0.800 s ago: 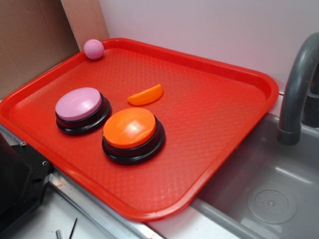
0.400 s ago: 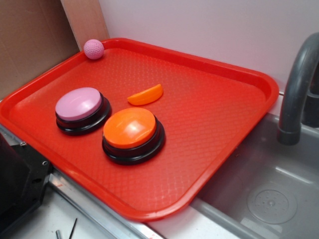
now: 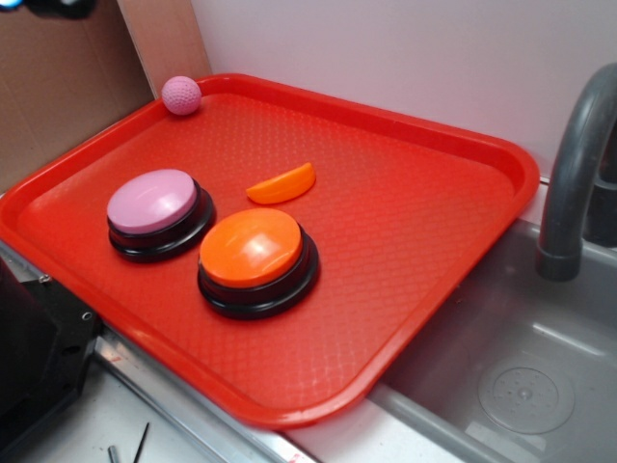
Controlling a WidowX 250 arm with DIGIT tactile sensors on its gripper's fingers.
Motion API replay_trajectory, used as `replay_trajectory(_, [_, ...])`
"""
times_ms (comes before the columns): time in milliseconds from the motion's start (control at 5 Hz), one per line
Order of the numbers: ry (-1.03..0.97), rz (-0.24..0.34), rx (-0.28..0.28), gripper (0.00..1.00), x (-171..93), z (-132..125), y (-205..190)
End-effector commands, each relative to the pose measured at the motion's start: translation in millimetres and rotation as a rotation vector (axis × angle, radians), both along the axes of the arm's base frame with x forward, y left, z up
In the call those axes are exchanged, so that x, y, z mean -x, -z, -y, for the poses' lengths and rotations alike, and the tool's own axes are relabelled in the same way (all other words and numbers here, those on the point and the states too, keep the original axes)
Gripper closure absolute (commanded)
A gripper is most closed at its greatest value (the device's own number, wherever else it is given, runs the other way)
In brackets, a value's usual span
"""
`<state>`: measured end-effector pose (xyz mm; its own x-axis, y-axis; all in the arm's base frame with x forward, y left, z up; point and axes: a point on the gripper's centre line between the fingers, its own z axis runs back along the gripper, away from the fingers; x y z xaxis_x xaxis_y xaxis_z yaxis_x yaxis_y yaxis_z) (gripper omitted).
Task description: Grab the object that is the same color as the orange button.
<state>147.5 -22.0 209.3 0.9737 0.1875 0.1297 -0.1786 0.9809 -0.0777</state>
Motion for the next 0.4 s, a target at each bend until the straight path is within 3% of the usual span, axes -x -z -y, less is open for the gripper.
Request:
replay_trajectory(0, [-0.16, 0.116, 0.037, 0.0, -54, 10, 35])
replay_trajectory(200, [-0.24, 0.111, 0.043, 0.0, -79, 11, 61])
